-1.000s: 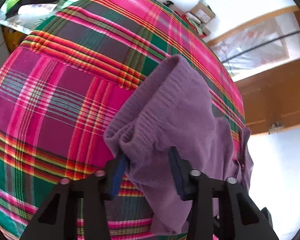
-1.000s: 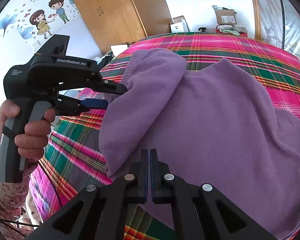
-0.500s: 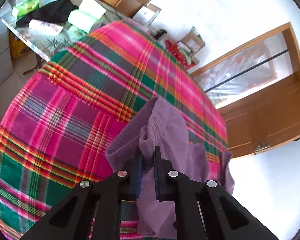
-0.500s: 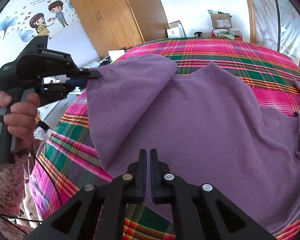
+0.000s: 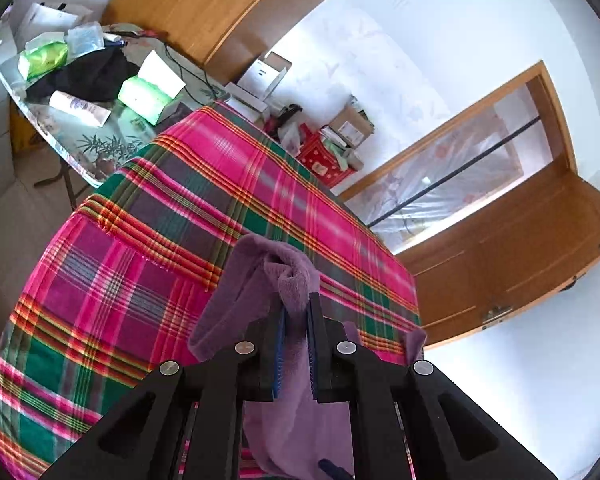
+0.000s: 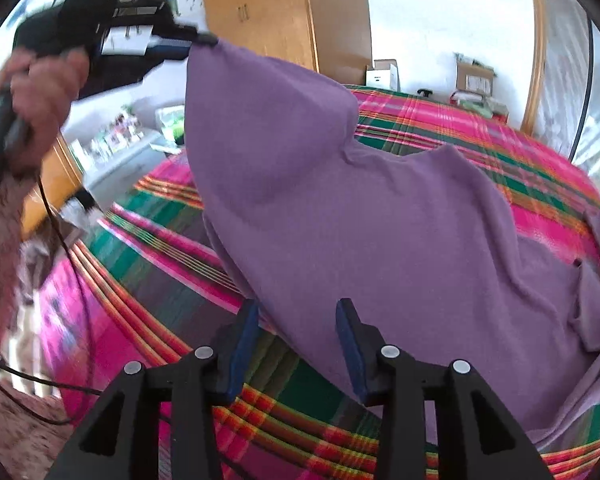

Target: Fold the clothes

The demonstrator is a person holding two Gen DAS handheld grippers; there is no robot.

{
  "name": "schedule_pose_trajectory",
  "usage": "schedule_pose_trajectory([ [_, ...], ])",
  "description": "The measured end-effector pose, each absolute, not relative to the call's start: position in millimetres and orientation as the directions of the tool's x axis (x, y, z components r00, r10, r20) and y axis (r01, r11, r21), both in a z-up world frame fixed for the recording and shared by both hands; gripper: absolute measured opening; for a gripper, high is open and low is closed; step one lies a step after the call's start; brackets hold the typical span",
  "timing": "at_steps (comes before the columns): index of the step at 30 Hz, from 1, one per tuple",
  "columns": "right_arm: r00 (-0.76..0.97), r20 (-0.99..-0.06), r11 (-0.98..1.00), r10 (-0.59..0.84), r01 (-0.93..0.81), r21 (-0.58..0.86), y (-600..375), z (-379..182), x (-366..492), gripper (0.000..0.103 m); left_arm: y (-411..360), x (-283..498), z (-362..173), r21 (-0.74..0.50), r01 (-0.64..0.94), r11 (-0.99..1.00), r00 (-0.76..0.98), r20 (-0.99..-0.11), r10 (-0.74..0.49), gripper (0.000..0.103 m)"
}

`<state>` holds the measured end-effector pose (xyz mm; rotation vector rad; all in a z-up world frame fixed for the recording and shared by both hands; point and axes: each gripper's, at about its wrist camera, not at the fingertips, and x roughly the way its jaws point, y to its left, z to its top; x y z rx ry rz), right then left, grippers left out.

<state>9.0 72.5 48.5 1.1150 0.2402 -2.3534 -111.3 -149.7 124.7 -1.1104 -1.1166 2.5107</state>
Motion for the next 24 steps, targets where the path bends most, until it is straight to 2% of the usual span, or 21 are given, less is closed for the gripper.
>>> schedule_pose_trajectory([
  [3, -0.542, -0.761, -0.872, -0.357, 0.485, 0.064, 77.0, 46.6, 5.6, 0.040, -150.2, -109.3, 127.9, -0.702, 0.126, -0.701, -0.714, -0.555, 0.428, 0.010],
  [5, -0.550, -0.753, -0.888, -0.362, 0.450, 0.098, 87.0, 47.0, 0.6, 0.035, -150.8, -107.9, 130.6, -0.692, 0.127, -0.711, -0.721, -0.556, 0.413, 0.010],
  [7, -0.558, -0.758, -0.901, -0.338, 0.425, 0.089, 92.8, 46.1, -3.3, 0.034, -152.3, -108.6, 130.4, -0.693, 0.133, -0.708, -0.724, -0.556, 0.408, 0.010],
  [11, -0.532, -0.763, -0.880, -0.367, 0.464, 0.100, 92.5, 45.7, -1.9, 0.034, -150.0, -112.1, 128.5, -0.685, 0.139, -0.715, -0.720, -0.566, 0.402, 0.010],
  [14, -0.555, -0.764, -0.880, -0.330, 0.473, 0.037, 84.2, 43.4, 0.6, 0.033, -149.8, -116.1, 127.1, -0.684, 0.143, -0.715, -0.719, -0.568, 0.400, 0.010],
  [15, -0.560, -0.763, -0.884, -0.322, 0.467, 0.030, 83.3, 43.1, -0.4, 0.016, -150.4, -117.2, 127.2, -0.684, 0.144, -0.715, -0.720, -0.568, 0.398, 0.010],
  [16, -0.567, -0.759, -0.889, -0.319, 0.456, 0.033, 85.6, 44.5, -2.8, 0.003, -150.5, -119.1, 127.4, -0.680, 0.143, -0.719, -0.720, -0.570, 0.396, 0.010],
  [24, -0.743, -0.644, -0.966, -0.182, 0.258, -0.025, 123.9, 95.3, -40.1, 0.003, -143.8, -142.8, 109.0, -0.659, 0.164, -0.734, -0.675, -0.618, 0.404, 0.010],
])
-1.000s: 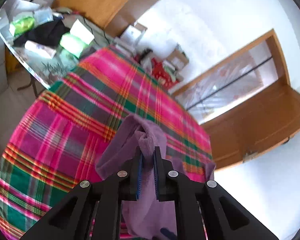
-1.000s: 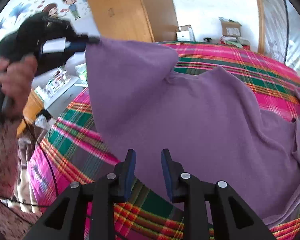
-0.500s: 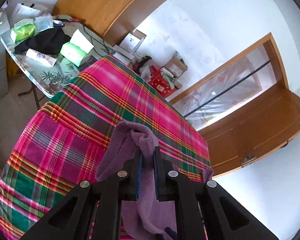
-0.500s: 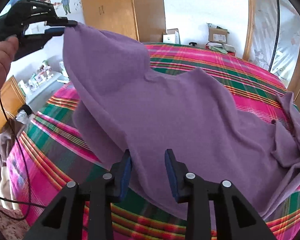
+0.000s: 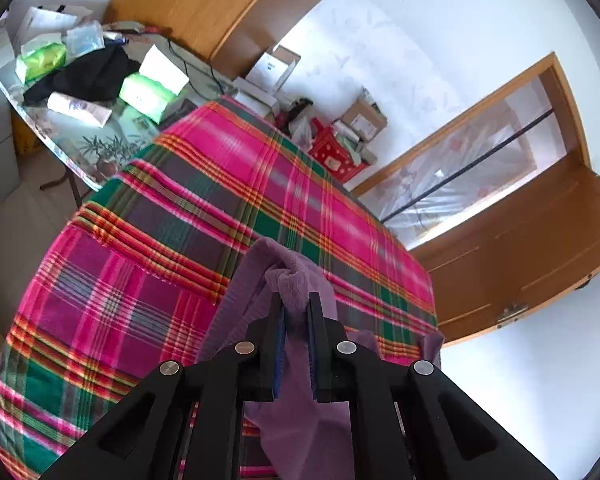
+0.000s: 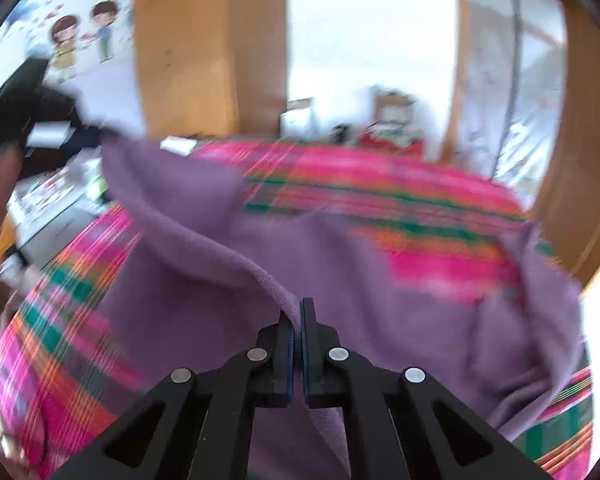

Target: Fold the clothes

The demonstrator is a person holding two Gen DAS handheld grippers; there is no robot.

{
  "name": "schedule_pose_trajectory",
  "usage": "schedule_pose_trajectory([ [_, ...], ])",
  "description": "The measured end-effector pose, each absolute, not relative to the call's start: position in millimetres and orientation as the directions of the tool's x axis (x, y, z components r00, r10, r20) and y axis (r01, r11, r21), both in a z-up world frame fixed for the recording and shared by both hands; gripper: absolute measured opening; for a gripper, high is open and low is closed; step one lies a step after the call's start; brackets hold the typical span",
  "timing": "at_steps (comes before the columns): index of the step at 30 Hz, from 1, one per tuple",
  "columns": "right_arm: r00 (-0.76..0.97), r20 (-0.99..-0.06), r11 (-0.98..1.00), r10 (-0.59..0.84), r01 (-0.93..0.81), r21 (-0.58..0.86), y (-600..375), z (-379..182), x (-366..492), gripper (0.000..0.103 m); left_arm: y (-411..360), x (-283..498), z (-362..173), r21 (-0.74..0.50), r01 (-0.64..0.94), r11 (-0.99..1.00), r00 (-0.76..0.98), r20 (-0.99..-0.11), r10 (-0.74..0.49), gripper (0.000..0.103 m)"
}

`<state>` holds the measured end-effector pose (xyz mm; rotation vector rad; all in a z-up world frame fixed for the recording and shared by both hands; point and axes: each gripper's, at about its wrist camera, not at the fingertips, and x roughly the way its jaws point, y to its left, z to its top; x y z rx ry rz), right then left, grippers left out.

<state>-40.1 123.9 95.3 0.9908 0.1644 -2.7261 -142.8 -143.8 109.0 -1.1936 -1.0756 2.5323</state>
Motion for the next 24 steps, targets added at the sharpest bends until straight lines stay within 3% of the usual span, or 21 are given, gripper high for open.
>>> schedule_pose_trajectory([
  [12, -0.835, -0.550, -0.980, -0.001, 0.109, -0.165, 135.9, 134.9, -149.0, 0.003, -124.0, -202.2, 111.2, -0.613, 0.147, -0.776, -0.666, -0.641, 0.381, 0.010],
  [24, -0.807, -0.579, -0.967, 0.115, 0.042, -0.251, 120.8, 109.8, -255.3, 0.003, -111.7, -268.3, 87.1, -0.580, 0.193, -0.792, -0.616, -0.699, 0.362, 0.012],
])
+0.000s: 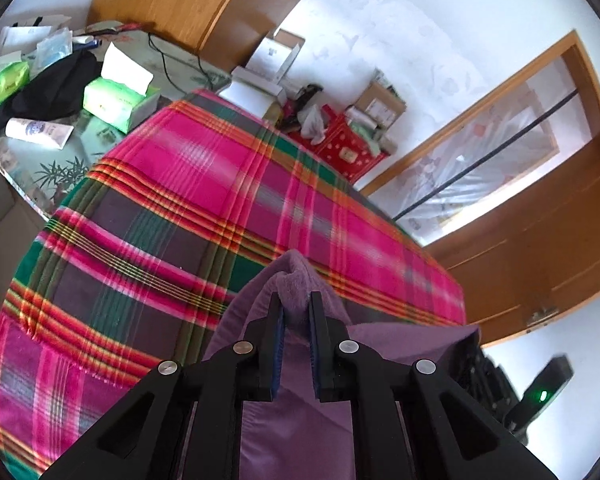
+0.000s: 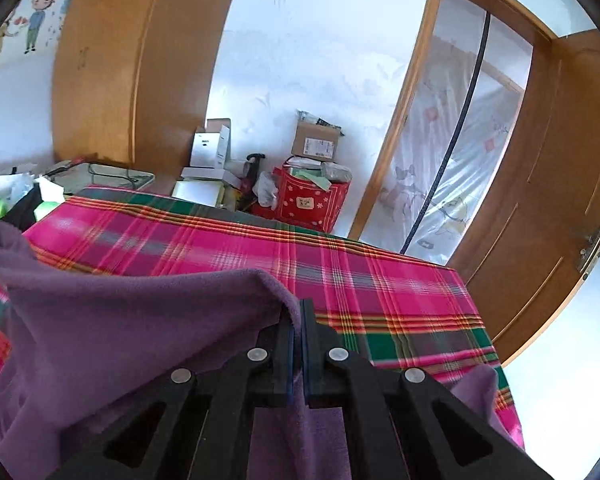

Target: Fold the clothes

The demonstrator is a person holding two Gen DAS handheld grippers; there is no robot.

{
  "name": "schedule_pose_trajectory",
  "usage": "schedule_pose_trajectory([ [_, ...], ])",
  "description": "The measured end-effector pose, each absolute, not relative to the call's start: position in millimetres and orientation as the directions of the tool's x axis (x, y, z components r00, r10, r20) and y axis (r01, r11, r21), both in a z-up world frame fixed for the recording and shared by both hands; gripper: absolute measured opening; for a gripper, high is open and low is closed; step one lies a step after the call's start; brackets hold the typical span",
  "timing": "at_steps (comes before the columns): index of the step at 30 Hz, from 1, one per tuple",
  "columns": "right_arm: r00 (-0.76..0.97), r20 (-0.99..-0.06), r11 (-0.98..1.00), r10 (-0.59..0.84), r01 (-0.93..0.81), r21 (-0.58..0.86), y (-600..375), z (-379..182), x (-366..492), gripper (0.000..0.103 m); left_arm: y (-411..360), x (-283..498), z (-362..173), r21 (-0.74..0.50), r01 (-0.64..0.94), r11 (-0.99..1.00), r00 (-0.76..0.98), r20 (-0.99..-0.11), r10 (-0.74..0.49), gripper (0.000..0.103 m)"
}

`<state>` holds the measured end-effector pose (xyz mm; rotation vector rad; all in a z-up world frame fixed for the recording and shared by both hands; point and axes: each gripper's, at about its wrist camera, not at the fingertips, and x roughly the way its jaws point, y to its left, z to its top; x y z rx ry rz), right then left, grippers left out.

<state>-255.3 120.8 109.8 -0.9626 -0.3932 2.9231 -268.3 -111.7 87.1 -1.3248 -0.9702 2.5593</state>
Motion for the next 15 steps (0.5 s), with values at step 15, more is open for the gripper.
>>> schedule_pose_trajectory([
  [15, -0.652, -0.735, -0.962, 0.186, 0.033, -0.272, 113.7, 47.0, -304.6, 0.003, -130.8, -242.8, 58.7, -0.481, 0.181, -0.858, -0.559, -0.768, 0.313, 0.039],
])
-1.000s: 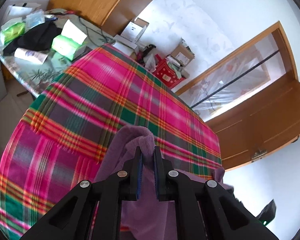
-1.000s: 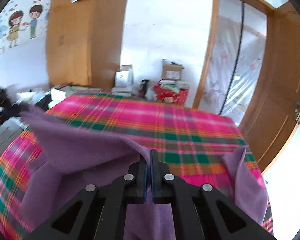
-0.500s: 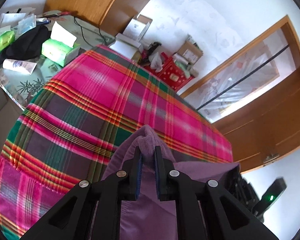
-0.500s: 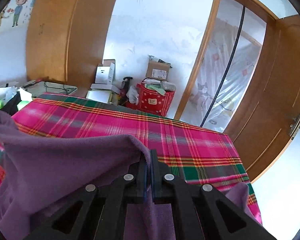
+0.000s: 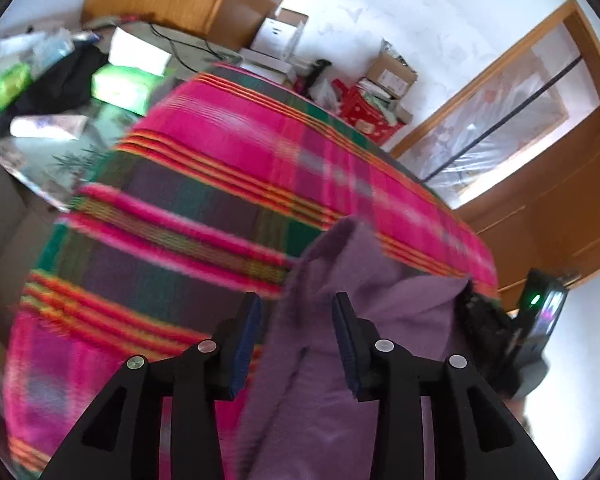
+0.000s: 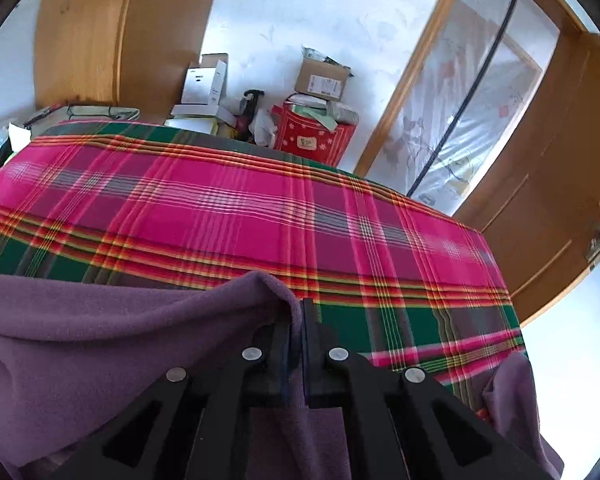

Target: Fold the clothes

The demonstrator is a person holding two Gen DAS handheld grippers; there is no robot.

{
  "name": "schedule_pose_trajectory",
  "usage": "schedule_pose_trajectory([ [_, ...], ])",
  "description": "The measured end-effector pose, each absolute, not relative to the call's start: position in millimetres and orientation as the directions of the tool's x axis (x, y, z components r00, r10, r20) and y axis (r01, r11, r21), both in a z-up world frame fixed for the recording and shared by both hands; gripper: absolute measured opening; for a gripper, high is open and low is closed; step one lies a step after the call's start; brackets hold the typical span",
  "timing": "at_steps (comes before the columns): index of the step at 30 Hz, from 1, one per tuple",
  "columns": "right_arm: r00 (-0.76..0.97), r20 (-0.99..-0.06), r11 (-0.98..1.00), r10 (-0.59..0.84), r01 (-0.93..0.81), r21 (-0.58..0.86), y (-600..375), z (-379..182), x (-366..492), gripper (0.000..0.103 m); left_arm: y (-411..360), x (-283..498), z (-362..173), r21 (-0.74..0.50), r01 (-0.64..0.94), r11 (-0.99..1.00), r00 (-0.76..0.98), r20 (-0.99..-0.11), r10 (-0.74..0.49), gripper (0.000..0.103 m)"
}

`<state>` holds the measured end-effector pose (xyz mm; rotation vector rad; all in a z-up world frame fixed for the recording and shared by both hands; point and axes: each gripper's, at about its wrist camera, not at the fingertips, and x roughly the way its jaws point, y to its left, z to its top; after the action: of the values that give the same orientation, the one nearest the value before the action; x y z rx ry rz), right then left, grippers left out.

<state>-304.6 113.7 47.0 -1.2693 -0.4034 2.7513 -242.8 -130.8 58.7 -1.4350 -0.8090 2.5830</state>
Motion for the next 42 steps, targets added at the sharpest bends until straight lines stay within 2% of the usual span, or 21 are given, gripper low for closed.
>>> schedule_pose_trajectory([
  [3, -0.561, -0.814, -0.987, 0.149, -0.037, -0.155, 135.4, 46.5, -314.8, 0.005, -139.4, -223.1, 51.6, -0.493, 0.205, -0.846, -0.544, -0.775, 0.320, 0.039],
  [6, -0.528, -0.845, -0.997, 0.080, -0.061, -0.057, 147.1, 48.1, -309.4, 0.006, -146.1, -202.2, 38.2, -0.511, 0.229, -0.829, -0.504, -0.791, 0.348, 0.039],
  [12, -0.613, -0.790, -0.998, 0.024, 0.031, -0.054, 138.0, 71.3, -262.6, 0.007, -145.9, -175.1, 19.4, -0.547, 0.265, -0.794, -0.451, -0.798, 0.399, 0.039],
  [16, -0.668, -0.742, -0.994, -0.062, 0.111, -0.016, 133.4, 86.1, -218.6, 0.007, -141.7, -162.8, 14.1, -0.567, 0.261, -0.781, -0.447, -0.789, 0.423, 0.040],
  [18, -0.673, -0.729, -0.984, -0.126, 0.179, 0.005, 126.1, 87.2, -191.5, 0.010, -140.2, -158.0, 12.2, -0.581, 0.259, -0.772, -0.442, -0.782, 0.440, 0.046],
  [20, -0.661, -0.726, -0.969, -0.191, 0.246, 0.031, 120.2, 85.1, -166.1, 0.016, -138.9, -151.6, 12.0, -0.598, 0.257, -0.759, -0.443, -0.771, 0.458, 0.047],
  [23, -0.630, -0.719, -0.939, -0.294, 0.333, 0.092, 112.3, 80.3, -130.6, 0.031, -134.5, -147.6, 11.9, -0.609, 0.249, -0.753, -0.448, -0.762, 0.468, 0.053],
  [27, -0.583, -0.704, -0.893, -0.405, 0.419, 0.166, 101.7, 69.6, -85.9, 0.036, -130.6, -147.2, 9.6, -0.630, 0.261, -0.732, -0.447, -0.751, 0.487, 0.055],
  [30, -0.549, -0.709, -0.866, -0.442, 0.468, 0.177, 90.7, 59.2, -63.1, 0.042, -125.9, -145.8, 10.0, -0.628, 0.278, -0.727, -0.453, -0.753, 0.478, 0.055],
  [35, -0.526, -0.732, -0.847, -0.432, 0.516, 0.130, 76.7, 48.8, -44.8, 0.042, -116.2, -145.8, 12.1, -0.616, 0.288, -0.733, -0.453, -0.762, 0.462, 0.054],
  [42, -0.543, -0.723, -0.834, -0.427, 0.546, 0.082, 67.2, 49.5, -22.2, 0.043, -99.5, -144.5, 19.8, -0.530, 0.259, -0.807, -0.444, -0.808, 0.388, 0.052],
])
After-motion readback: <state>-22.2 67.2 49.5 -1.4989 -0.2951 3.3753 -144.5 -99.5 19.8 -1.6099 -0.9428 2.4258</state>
